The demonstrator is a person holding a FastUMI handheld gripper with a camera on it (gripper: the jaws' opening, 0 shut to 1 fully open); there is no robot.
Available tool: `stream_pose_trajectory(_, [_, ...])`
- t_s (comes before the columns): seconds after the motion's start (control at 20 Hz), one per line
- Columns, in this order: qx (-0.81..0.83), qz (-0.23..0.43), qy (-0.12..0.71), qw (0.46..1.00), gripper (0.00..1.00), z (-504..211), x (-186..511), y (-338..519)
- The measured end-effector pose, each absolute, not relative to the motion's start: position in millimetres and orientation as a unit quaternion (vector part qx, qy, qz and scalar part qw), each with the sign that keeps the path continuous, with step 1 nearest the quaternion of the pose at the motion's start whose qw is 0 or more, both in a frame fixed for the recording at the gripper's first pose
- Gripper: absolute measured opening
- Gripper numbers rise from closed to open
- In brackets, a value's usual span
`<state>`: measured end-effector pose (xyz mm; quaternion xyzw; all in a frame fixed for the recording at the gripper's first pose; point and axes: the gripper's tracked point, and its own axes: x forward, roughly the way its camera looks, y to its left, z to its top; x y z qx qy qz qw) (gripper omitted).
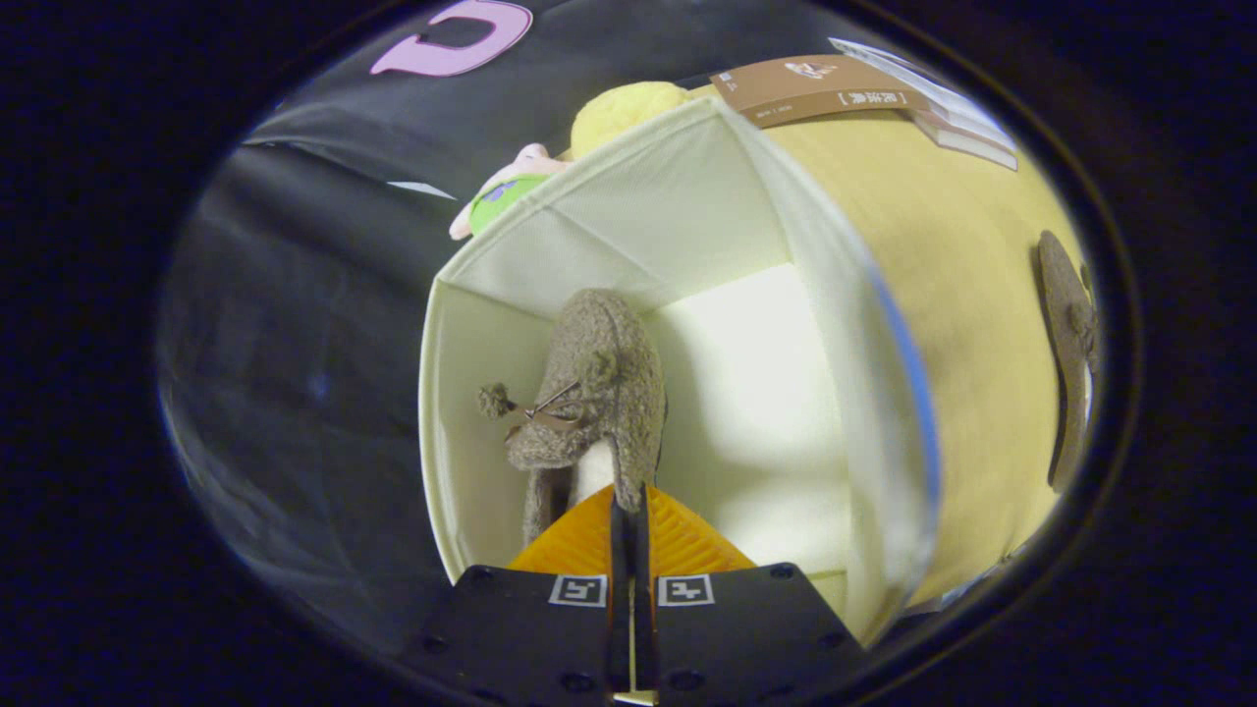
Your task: Open the storage box then place both shoes into the box .Put the left shoe in first, then the right shoe, with the right side of both shoes facing outward in a uniform manner.
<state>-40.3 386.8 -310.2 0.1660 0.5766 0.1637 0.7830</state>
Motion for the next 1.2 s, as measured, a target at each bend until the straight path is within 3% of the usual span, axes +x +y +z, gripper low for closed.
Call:
stream_pose_trajectory(0.1, [0.152, 0.155, 0.571, 0.791, 0.05, -311.5, -39.0, 387.0])
stream_pose_trajectory(0.5, [0.219, 0.262, 0.529, 0.777, 1.0, -245.6, -47.8, 411.2])
stream_pose_trajectory(0.8, [0.225, 0.274, 0.487, 0.799, 1.0, -203.2, -42.4, 375.7])
stream_pose_trajectory(1.2, [0.183, 0.195, 0.452, 0.851, 1.0, -190.9, -15.6, 245.7])
